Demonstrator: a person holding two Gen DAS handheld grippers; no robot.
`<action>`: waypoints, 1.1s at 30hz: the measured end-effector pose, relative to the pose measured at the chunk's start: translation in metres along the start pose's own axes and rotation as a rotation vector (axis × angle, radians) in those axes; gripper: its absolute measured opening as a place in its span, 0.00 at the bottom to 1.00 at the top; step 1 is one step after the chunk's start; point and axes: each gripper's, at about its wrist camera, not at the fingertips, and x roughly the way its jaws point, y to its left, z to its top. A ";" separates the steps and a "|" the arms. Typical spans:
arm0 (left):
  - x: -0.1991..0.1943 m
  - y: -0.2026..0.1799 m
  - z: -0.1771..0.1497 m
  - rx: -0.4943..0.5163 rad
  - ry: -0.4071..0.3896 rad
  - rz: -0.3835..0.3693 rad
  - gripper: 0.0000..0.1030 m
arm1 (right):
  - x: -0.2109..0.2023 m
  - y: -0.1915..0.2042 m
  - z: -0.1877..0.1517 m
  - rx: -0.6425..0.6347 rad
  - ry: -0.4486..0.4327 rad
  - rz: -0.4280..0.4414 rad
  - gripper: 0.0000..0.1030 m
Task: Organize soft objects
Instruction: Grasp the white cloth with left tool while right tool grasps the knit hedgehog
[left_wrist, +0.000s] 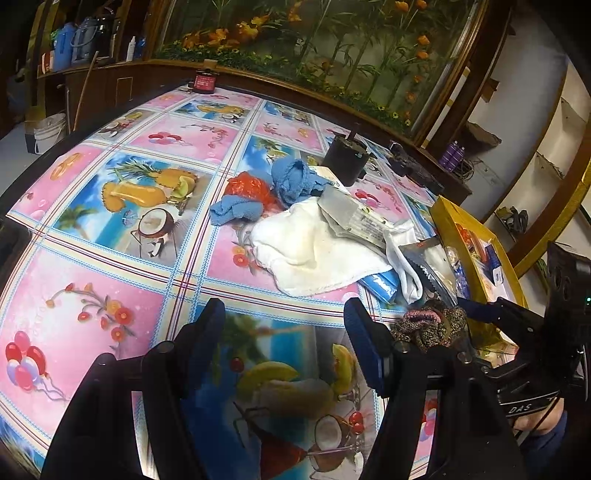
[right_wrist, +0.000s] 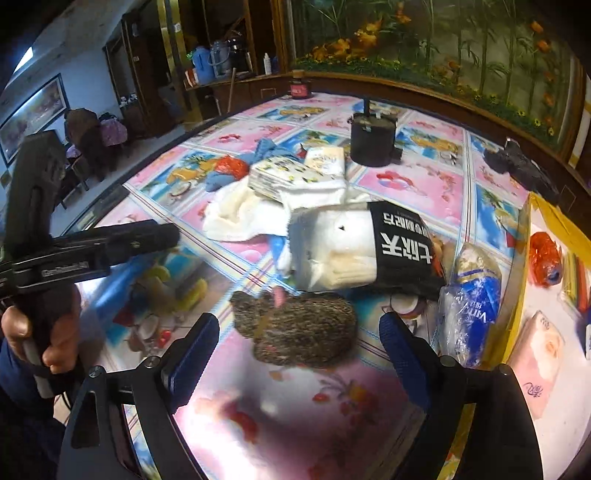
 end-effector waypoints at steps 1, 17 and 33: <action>0.000 0.000 0.000 -0.002 0.000 -0.001 0.64 | 0.006 0.002 -0.001 0.002 0.011 0.006 0.86; 0.054 -0.028 0.062 0.247 0.122 0.043 0.65 | 0.010 -0.007 -0.005 0.063 -0.135 0.155 0.65; 0.004 -0.009 0.003 0.165 0.121 0.081 0.09 | 0.005 -0.021 -0.013 0.102 -0.159 0.228 0.66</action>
